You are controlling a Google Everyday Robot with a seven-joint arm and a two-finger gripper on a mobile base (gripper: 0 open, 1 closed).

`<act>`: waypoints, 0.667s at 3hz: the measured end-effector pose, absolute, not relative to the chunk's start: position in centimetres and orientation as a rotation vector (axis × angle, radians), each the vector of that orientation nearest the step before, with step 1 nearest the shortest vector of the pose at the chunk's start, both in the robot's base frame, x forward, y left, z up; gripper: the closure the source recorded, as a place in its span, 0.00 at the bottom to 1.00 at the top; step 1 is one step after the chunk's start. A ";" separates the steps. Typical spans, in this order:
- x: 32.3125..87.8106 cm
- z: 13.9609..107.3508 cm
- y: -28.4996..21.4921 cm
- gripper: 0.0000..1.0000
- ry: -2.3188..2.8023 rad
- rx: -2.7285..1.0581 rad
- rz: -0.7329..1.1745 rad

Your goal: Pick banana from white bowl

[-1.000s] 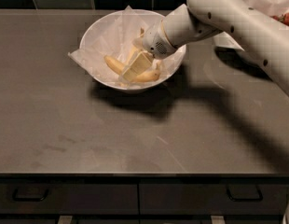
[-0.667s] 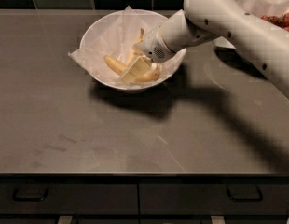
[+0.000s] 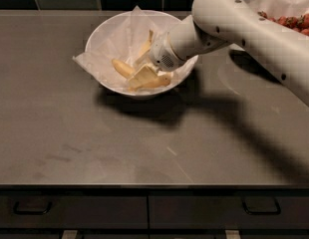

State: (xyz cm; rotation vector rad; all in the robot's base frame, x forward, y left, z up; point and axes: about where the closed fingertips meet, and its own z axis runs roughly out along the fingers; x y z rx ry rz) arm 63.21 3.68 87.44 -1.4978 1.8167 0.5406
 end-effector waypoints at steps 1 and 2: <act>62.8 87.5 3.3 0.82 1.817 -1.485 0.509; 62.5 88.0 3.0 1.00 1.806 -1.481 0.484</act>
Offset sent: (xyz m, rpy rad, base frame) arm -0.0090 -0.0156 0.0133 -0.0156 -0.0737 -0.0429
